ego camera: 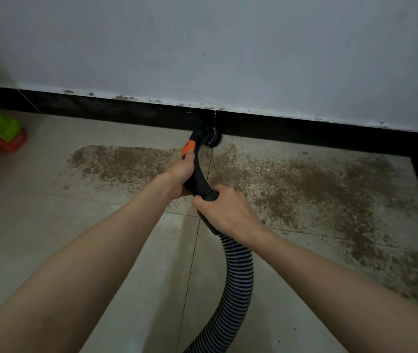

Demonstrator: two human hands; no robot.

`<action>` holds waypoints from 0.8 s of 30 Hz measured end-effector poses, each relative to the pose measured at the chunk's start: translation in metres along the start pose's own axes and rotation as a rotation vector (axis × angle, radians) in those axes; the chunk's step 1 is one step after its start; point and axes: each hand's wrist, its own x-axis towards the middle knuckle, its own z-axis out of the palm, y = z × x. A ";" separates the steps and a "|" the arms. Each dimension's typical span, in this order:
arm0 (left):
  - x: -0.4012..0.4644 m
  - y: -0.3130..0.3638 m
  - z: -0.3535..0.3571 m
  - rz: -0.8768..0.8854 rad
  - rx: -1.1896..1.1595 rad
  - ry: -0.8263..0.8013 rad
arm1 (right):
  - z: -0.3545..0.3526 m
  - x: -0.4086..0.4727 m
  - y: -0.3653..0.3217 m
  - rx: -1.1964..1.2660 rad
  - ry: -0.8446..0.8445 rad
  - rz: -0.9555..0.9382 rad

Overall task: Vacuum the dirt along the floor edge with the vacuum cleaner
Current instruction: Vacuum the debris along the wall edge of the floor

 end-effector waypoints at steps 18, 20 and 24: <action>-0.041 0.013 -0.151 0.132 -0.106 0.310 | 0.090 0.010 -0.100 0.042 -0.133 -0.196; -0.047 0.006 -0.190 0.160 -0.131 0.414 | 0.117 0.009 -0.121 0.041 -0.197 -0.236; -0.061 -0.016 -0.259 0.117 -0.156 0.533 | 0.164 0.005 -0.155 -0.021 -0.326 -0.321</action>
